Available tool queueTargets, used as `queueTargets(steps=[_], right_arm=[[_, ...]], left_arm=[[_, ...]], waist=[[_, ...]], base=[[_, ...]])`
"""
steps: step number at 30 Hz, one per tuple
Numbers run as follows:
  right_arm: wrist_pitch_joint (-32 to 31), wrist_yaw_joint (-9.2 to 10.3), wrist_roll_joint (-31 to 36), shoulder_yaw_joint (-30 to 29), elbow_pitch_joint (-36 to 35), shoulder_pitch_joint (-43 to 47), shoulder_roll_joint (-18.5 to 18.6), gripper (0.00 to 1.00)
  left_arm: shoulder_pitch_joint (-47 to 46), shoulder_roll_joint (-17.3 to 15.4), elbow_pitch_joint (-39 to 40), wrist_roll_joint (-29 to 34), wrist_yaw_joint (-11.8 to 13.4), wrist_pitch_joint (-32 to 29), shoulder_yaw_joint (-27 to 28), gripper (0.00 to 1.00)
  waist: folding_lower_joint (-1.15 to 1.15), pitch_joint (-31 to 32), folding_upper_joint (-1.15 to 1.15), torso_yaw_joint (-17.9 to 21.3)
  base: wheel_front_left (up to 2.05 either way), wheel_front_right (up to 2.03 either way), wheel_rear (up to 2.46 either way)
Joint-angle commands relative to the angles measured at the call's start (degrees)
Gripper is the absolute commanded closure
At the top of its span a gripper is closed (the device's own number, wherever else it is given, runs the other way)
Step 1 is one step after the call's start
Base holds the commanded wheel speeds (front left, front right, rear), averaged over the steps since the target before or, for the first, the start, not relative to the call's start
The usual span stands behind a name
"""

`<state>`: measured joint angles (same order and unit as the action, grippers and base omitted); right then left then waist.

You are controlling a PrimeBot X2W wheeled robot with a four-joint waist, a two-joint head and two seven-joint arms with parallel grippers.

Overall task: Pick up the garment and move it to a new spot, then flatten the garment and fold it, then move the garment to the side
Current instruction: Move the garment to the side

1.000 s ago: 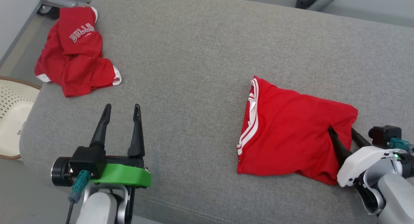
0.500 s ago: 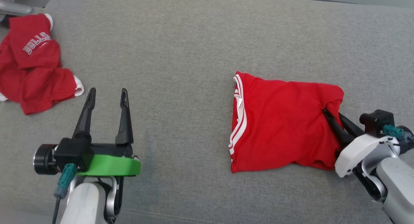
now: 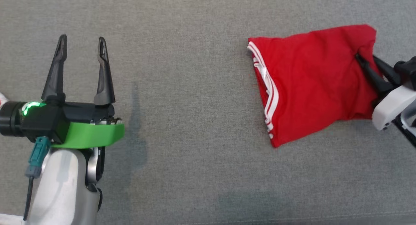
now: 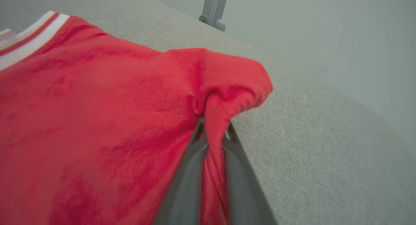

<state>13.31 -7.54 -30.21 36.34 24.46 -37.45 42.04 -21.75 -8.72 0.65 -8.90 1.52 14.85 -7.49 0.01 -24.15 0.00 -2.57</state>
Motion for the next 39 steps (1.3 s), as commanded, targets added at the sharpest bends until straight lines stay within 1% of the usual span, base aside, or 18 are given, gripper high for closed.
queueTargets(steps=[1, 7, 11, 14, 17, 18, 20, 23, 24, 25, 26, 29, 30, 33, 37, 38, 39], right_arm=[[0.73, 0.11, 0.16, 0.32, 0.71, -1.96, 1.54, 1.00], [1.87, 0.11, 0.37, 1.36, 4.39, -7.78, 8.84, 1.00], [1.95, 0.11, 1.80, 1.95, 6.15, -9.10, 14.44, 1.00], [1.98, 0.11, 2.09, 0.75, 7.46, -9.73, 17.21, 1.00], [1.99, 0.11, 2.70, -0.69, 8.42, -10.40, 18.03, 1.00], [1.99, 0.11, 3.17, -2.07, 9.11, -10.93, 17.99, 1.00], [1.99, 0.11, 4.72, -4.38, 11.11, -11.65, 17.36, 1.00], [1.99, 0.10, 5.83, -6.47, 13.79, -12.27, 15.13, 1.00], [2.00, 0.10, 5.97, -6.93, 14.54, -12.77, 14.48, 0.87], [2.00, 0.10, 6.24, -7.25, 15.18, -13.33, 13.74, 0.53], [2.00, 0.11, 6.20, -8.21, 16.33, -13.93, 12.96, 0.00], [2.00, 0.10, 6.22, -10.89, 18.08, -14.41, 10.16, 0.00], [1.99, 0.11, 6.03, -12.48, 18.71, -14.53, 9.54, 0.00], [2.00, 0.10, 6.41, -17.71, 17.66, -13.43, 7.23, 0.00], [2.00, 0.10, 7.38, -26.55, 12.96, -9.76, 3.03, 0.00], [2.00, 0.10, 8.08, -30.48, 9.81, -7.16, 0.26, 0.00], [2.01, 0.10, 8.14, -32.50, 8.00, -5.70, -1.44, 0.00]], left_arm=[[-1.69, -0.95, 0.61, 0.62, -0.01, 0.04, 0.30, 0.00], [-5.04, -2.68, 3.36, 1.88, -0.75, -1.93, -0.67, 0.00], [-6.85, -3.67, 4.69, 2.96, -1.21, -3.16, -1.41, 0.00], [-7.63, -4.30, 5.88, 3.49, -1.32, -4.00, -1.82, 0.00], [-7.91, -4.67, 6.52, 3.79, -1.37, -4.55, -1.98, 0.00], [-8.02, -4.81, 6.86, 3.79, -1.35, -4.71, -2.01, 0.00], [-8.15, -5.14, 7.52, 4.05, -1.41, -5.20, -2.18, 0.00], [-8.14, -5.58, 8.08, 4.10, -1.46, -5.82, -2.43, 0.00], [-8.15, -5.63, 8.25, 4.16, -1.45, -5.99, -2.55, 0.00], [-8.16, -5.66, 8.43, 4.18, -1.42, -6.09, -2.66, 0.00], [-8.17, -5.71, 8.55, 4.21, -1.36, -6.20, -2.71, 0.00], [-8.19, -5.74, 8.56, 4.19, -1.17, -6.41, -2.92, 0.00], [-8.14, -5.71, 8.44, 4.11, -1.11, -6.38, -2.98, 0.00], [-7.41, -5.58, 7.62, 3.52, -0.86, -5.92, -2.93, 0.00], [-5.22, -5.16, 5.82, 2.76, -0.42, -5.00, -2.67, 0.00], [-4.06, -4.86, 4.89, 2.19, 0.04, -4.45, -2.51, 0.00], [-3.41, -4.62, 4.24, 1.83, 0.13, -4.13, -2.48, 0.00]], waist=[[-0.01, -7.21, 0.00, 5.65], [-0.01, -12.56, 0.00, 8.20], [-0.01, -14.84, 0.00, 9.07], [-0.01, -16.07, 0.00, 9.46], [-0.01, -16.79, 0.00, 9.73], [-0.01, -17.09, 0.00, 9.88], [-0.01, -17.62, 0.00, 10.10], [-0.01, -18.02, 0.00, 10.24], [-0.01, -18.07, 0.00, 10.27], [-0.01, -18.10, 0.00, 10.31], [-0.01, -18.10, 0.00, 10.37], [-0.01, -17.70, 0.00, 10.58], [-0.01, -17.39, 0.00, 10.61], [-0.01, -15.77, 0.00, 10.76], [-0.01, -12.07, 0.00, 11.11], [-0.01, -10.01, 0.00, 11.19], [-0.01, -8.82, 0.00, 11.12]], base=[[0.00, 0.00, 0.00], [0.00, 0.00, 0.00], [0.00, 0.00, 0.00], [0.00, 0.00, 0.00], [0.00, 0.00, 0.00], [0.00, 0.00, 0.00], [0.00, 0.00, 0.00], [0.00, 0.00, 0.00], [0.00, 0.00, 0.00], [0.00, 0.00, 0.00], [0.00, 0.00, 0.00], [0.00, 0.00, 0.00], [0.00, 0.00, 0.00], [0.00, 0.00, 0.00], [0.00, 0.00, 0.00], [0.00, 0.00, 0.00], [0.00, 0.00, 0.00]])
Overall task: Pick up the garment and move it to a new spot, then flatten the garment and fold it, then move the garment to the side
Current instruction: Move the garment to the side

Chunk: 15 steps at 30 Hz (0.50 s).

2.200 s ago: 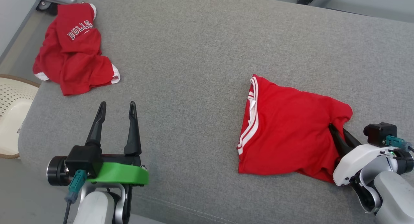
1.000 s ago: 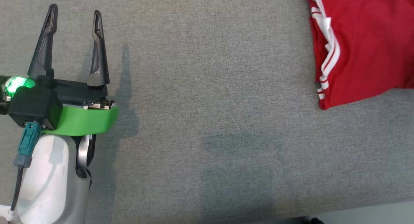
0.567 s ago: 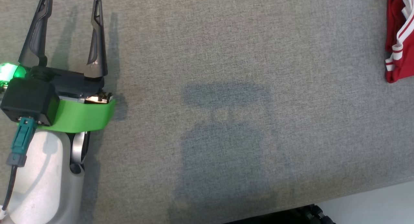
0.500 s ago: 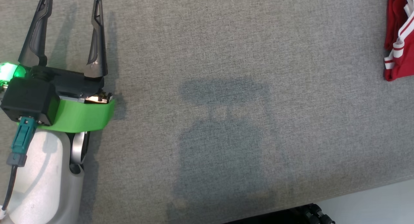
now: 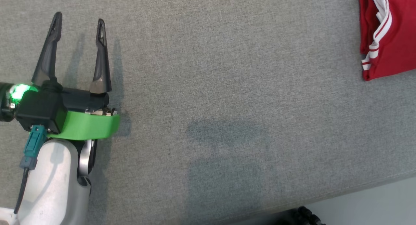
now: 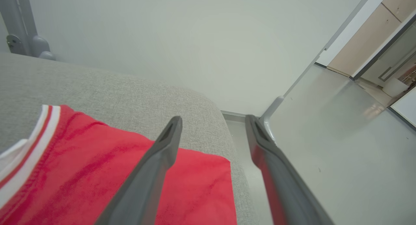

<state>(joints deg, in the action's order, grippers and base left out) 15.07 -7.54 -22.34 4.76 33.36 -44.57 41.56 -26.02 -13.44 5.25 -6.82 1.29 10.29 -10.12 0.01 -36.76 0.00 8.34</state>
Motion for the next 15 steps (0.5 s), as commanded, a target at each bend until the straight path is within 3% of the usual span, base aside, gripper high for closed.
queueTargets(steps=[1, 6, 15], right_arm=[[0.24, 0.10, 0.67, -2.41, -3.03, 2.97, -2.52, 0.00], [0.24, 0.10, 2.20, -7.77, -11.80, 10.28, -11.51, 0.00], [0.24, 0.10, 3.99, -4.50, -21.36, 19.26, -21.61, 0.00]], left_arm=[[1.54, 0.33, -0.82, -0.66, 0.48, 0.52, 0.25, 0.00], [4.50, 1.11, -3.18, -2.39, 1.15, 1.57, 0.62, 0.00], [8.50, 2.53, -7.05, -4.81, 1.86, 3.13, 1.59, 0.00]], waist=[[-0.01, 4.73, 0.00, 0.13], [-0.01, 9.39, 0.00, -0.97], [-0.01, 15.40, 0.00, -4.81]], base=[[0.00, 0.00, 0.00], [0.00, 0.00, 0.00], [0.00, 0.00, 0.00]])
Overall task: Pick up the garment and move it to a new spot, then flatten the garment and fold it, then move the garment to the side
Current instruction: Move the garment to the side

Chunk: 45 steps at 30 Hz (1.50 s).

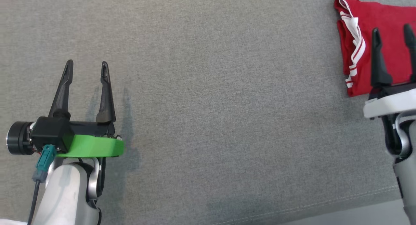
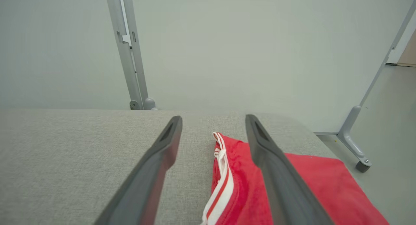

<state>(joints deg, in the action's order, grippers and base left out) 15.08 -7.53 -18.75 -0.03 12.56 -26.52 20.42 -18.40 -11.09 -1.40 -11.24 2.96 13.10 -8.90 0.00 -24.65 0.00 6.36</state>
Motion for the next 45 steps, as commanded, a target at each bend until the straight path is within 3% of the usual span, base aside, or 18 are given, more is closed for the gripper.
queueTargets(steps=[1, 11, 22, 45], right_arm=[[0.23, 0.08, 0.33, 0.53, -0.95, 2.23, -1.23, 0.00], [0.24, 0.08, 1.27, 2.30, -1.41, 9.83, -5.69, 0.00], [0.17, 0.08, 1.66, 4.03, 1.16, 15.94, -6.66, 0.00], [0.22, 0.08, 1.57, 4.56, 2.88, 17.28, -6.47, 0.00]], left_arm=[[1.35, 0.24, -0.93, -0.67, 0.28, 0.57, 0.53, 0.00], [5.60, 0.22, -5.91, -1.72, -0.57, 1.49, 0.32, 0.00], [8.96, 0.77, -11.46, -2.81, -2.26, 1.90, -0.92, 0.00], [10.47, 0.15, -15.97, -4.18, -3.61, 2.10, -0.39, 0.00]], waist=[[0.00, 4.05, 0.00, -3.29], [0.00, 11.24, 0.00, -5.86], [0.00, 19.92, 0.00, -6.39], [0.00, 24.53, 0.00, -5.47]], base=[[0.00, 0.00, 0.00], [0.00, 0.00, 0.00], [0.00, 0.00, 0.00], [0.00, 0.00, 0.00]])
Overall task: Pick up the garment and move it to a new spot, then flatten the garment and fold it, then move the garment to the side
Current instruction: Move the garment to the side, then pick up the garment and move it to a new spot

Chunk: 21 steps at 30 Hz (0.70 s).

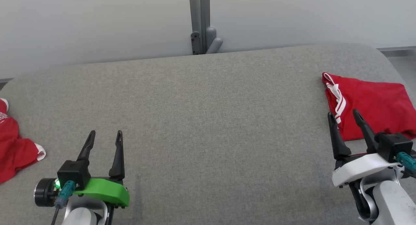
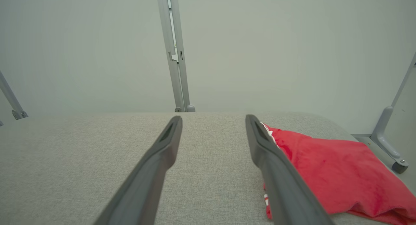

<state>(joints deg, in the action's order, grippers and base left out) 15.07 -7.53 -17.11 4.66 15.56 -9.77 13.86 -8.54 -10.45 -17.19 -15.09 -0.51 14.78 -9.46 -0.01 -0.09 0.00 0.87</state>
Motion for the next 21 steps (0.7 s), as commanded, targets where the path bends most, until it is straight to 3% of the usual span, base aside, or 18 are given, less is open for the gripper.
queueTargets(steps=[1, 21], right_arm=[[0.24, 0.08, -0.21, -0.33, -0.23, 0.54, -0.08, 0.00], [0.25, 0.08, -0.80, -0.83, 0.13, 0.61, -0.11, 0.00]], left_arm=[[0.58, -0.52, -0.22, -0.33, -0.19, 0.43, 0.23, 0.00], [-0.50, 0.13, -1.12, -0.56, -0.56, 0.43, 0.75, 0.00]], waist=[[0.01, -0.07, 0.00, 0.06], [0.01, -0.51, 0.00, -0.42]], base=[[0.00, 0.00, 0.00], [0.00, 0.00, 0.00]])
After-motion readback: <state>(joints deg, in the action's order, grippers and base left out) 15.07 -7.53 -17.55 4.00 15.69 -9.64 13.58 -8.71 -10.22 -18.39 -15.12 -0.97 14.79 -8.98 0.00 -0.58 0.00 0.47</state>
